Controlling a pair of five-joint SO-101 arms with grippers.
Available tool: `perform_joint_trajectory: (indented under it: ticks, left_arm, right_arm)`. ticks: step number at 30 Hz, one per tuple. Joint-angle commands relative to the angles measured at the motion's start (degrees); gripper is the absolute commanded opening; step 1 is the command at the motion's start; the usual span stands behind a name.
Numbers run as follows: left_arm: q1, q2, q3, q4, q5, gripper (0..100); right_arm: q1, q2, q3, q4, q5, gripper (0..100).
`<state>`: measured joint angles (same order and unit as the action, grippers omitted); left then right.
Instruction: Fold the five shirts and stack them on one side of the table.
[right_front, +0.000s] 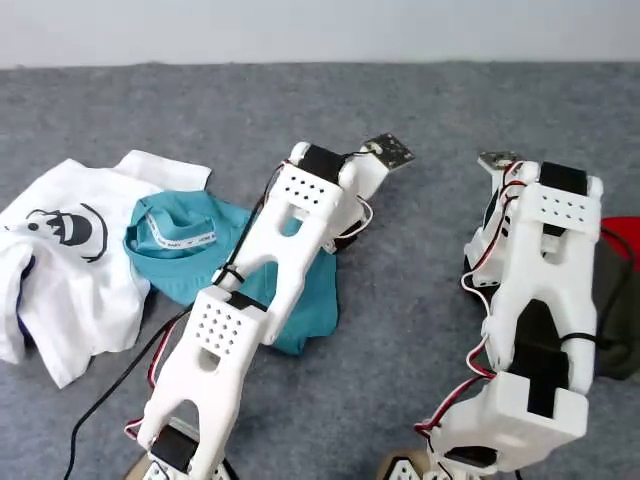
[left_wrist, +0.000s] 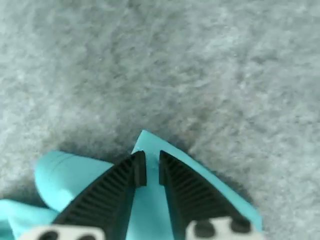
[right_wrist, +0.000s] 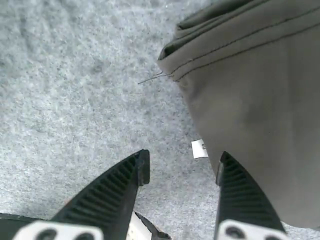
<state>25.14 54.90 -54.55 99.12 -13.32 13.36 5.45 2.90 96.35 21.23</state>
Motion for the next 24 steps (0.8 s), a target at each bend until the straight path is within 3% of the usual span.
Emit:
perform_joint_trajectory:
  ticks: [1, 13, 19, 24]
  left_arm:
    - [1.23, -1.05, -2.07, 1.49, -0.88, 1]
    - [1.32, -7.74, -1.89, 1.49, -0.62, 2]
    - [1.67, -5.27, 1.45, 1.49, -0.44, 19]
    - [0.35, -4.66, 2.51, 1.41, -0.88, 19]
  right_arm:
    - [-0.31, -0.4, -2.11, 0.31, 0.26, 22.7]
    - [-0.48, -0.31, -2.11, 0.22, 0.26, 22.7]
    - [-0.75, -0.31, -2.11, 0.22, 0.26, 22.7]
    - [-0.75, -0.31, -2.11, 0.22, 0.26, 22.7]
